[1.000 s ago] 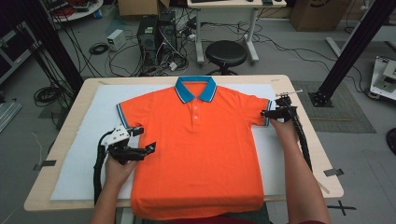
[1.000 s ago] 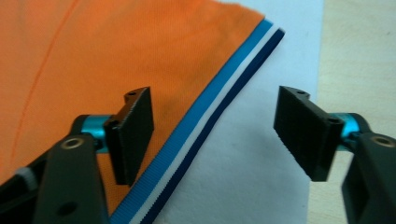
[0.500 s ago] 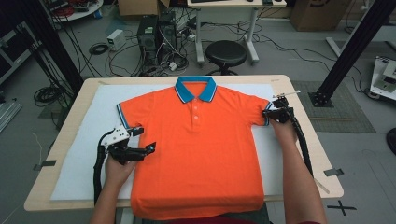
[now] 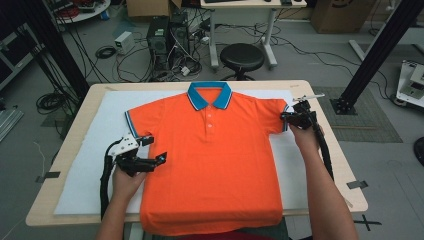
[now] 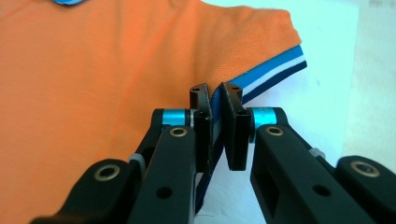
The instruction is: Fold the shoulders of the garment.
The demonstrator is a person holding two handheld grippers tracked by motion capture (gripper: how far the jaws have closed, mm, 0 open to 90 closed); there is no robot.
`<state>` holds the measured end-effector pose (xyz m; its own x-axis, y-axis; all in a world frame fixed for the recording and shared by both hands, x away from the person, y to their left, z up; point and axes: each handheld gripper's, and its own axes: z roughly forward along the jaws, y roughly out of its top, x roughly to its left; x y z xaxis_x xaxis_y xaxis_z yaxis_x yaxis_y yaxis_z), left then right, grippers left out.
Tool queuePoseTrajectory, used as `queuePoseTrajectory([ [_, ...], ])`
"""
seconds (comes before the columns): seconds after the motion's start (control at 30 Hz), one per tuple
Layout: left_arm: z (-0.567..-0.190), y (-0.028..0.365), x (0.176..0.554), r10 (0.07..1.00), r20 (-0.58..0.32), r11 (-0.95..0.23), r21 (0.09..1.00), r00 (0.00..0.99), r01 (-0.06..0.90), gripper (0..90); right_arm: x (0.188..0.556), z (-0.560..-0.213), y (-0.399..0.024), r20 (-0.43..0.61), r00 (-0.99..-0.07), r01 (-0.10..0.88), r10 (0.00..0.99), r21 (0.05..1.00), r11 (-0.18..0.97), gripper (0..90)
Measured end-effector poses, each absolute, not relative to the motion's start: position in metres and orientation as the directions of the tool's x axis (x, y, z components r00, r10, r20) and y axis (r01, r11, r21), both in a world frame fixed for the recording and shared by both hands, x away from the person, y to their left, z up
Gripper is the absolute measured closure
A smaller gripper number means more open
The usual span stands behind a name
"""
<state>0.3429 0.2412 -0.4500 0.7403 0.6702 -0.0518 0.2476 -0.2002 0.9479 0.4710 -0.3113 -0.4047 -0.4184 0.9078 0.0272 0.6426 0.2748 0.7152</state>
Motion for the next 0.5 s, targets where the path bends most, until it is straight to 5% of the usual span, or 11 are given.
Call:
queuePoseTrajectory([
  [0.5,-0.450,0.241,0.343,0.671,-0.050,-0.201,0.948,0.740,0.246,17.6,0.446,-0.377,-0.248,-0.075,-0.579,0.501,0.812,0.752,0.427,84.5],
])
